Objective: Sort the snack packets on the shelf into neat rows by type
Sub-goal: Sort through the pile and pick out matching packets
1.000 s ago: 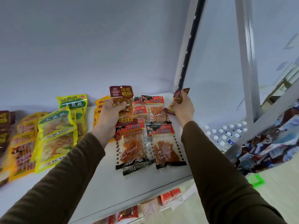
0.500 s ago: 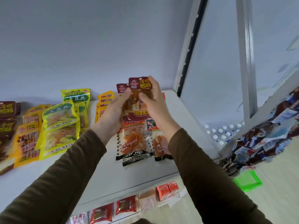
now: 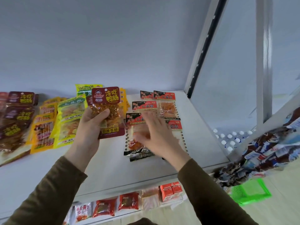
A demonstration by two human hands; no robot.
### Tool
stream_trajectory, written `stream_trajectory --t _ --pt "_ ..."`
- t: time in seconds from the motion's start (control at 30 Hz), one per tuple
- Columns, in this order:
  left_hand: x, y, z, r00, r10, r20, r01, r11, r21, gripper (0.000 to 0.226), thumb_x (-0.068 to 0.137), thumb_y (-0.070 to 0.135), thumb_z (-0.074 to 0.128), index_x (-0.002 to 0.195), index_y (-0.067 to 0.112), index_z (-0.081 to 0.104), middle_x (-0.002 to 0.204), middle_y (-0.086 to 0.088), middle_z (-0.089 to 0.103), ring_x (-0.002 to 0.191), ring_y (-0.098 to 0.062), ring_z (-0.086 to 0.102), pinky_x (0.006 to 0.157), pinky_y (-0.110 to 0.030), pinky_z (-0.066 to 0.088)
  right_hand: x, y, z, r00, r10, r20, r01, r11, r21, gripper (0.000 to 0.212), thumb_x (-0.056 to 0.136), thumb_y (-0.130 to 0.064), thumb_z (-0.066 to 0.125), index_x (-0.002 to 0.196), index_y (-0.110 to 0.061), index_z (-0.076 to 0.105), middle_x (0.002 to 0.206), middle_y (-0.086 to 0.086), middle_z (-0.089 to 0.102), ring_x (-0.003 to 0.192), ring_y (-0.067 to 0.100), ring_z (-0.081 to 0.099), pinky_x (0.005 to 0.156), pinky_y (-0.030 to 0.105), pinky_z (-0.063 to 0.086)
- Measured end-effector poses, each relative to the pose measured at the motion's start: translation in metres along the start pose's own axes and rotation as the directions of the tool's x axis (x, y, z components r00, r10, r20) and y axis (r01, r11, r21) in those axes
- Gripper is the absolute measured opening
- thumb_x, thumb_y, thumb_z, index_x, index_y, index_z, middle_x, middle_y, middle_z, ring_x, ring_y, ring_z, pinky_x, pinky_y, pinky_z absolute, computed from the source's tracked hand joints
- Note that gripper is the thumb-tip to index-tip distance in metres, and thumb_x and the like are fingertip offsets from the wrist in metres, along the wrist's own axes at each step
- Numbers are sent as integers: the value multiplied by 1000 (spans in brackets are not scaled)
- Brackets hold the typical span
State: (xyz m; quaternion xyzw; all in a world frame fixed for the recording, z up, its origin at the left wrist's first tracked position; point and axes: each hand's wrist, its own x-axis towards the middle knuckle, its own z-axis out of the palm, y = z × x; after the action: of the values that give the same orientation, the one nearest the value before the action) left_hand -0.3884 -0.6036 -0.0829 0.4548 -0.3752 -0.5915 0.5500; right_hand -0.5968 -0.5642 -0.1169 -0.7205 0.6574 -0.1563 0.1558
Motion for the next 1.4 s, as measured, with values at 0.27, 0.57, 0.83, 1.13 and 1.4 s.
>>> stream_trajectory --t 0.27,0.57,0.83,1.13,1.4 --pt "-14 -3 1 1000 -13 10 13 1000 6 37 99 10 61 133 23 57 119 0 75 103 -24 74 85 -44 57 -28 14 18 997 -83 4 83 993 -83 69 91 -75 45 147 -35 38 166 -8 19 155 21 7 126 51 11" --pt "-27 -28 11 953 -263 149 251 964 91 37 88 17 71 124 7 68 115 -14 75 89 -25 76 70 -33 59 -4 27 -23 998 58 -39 -47 968 245 67 91 -59 59 150 -32 40 164 -12 23 152 15 16 122 47 18" --pt "49 3 75 940 -273 204 217 941 260 8 97 18 67 103 13 69 98 -6 77 76 -20 74 70 -36 57 68 82 -60 838 544 -30 -512 805 299 87 92 -51 66 160 -21 19 162 9 31 148 34 26 117 52 30" --pt "62 -14 85 940 -292 176 245 938 246 13 96 24 70 104 13 70 100 -8 79 84 -27 75 84 -46 60 79 79 -40 840 441 -315 -393 896 205 56 100 -44 56 149 -22 43 148 7 48 136 29 41 110 44 40" --pt "35 15 43 960 -176 218 159 983 95 27 98 23 67 123 14 68 112 -7 77 91 -22 75 81 -43 63 68 -31 -45 988 137 -66 -40 654 756 55 91 -63 59 134 -28 54 122 -11 65 104 6 68 90 33 59"
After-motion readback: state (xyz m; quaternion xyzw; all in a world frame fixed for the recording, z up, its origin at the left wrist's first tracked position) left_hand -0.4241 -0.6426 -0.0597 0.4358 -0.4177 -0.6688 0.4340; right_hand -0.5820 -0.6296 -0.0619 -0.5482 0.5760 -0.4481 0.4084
